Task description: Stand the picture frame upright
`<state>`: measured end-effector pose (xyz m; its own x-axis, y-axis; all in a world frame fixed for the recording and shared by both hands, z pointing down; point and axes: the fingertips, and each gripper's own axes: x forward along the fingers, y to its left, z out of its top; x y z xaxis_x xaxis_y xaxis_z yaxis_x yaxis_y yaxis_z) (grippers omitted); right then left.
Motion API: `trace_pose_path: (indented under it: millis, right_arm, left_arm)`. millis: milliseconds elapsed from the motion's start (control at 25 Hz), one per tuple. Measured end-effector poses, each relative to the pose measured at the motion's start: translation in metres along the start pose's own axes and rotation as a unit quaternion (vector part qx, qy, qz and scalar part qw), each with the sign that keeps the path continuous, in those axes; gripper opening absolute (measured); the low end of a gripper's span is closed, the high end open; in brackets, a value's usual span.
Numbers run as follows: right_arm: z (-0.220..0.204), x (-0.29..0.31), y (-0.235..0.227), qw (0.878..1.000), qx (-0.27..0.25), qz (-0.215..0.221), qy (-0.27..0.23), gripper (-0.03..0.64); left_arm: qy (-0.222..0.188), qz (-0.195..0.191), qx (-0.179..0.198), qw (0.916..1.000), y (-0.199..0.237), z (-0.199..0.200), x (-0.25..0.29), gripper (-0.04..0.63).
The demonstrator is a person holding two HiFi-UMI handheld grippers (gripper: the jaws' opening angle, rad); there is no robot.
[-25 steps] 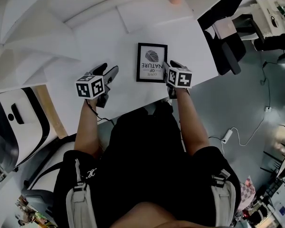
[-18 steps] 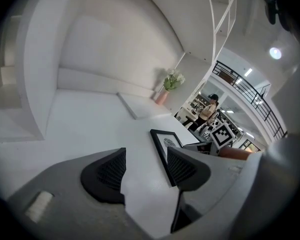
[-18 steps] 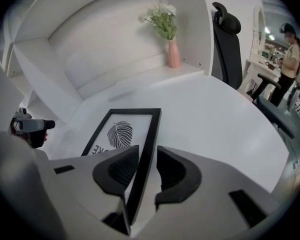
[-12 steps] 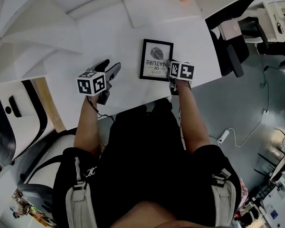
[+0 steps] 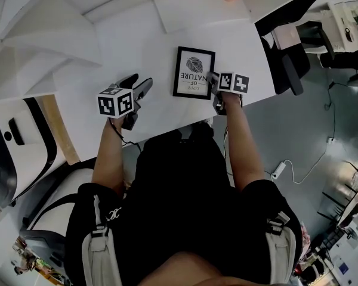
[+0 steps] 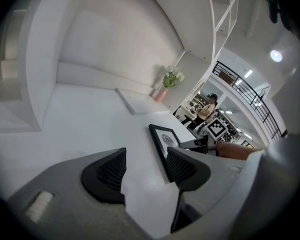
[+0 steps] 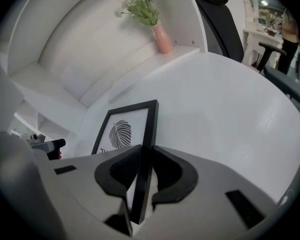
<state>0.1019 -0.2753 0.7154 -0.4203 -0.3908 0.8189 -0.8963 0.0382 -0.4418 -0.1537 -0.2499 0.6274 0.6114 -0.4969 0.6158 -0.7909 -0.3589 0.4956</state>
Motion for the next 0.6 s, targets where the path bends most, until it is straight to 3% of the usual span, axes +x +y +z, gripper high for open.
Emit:
trace_pose_path:
  millis: [360, 600]
  right_arm:
    - [-0.001, -0.003, 0.001, 0.996, 0.044, 0.072, 0.007, 0.074]
    - [-0.002, -0.003, 0.001, 0.995, 0.048, 0.083, 0.008, 0.074]
  left_arm:
    - [-0.002, -0.005, -0.019, 0.9998, -0.01, -0.01, -0.006, 0.259]
    - [0.001, -0.002, -0.03, 0.9996, -0.013, -0.018, -0.001, 0.259]
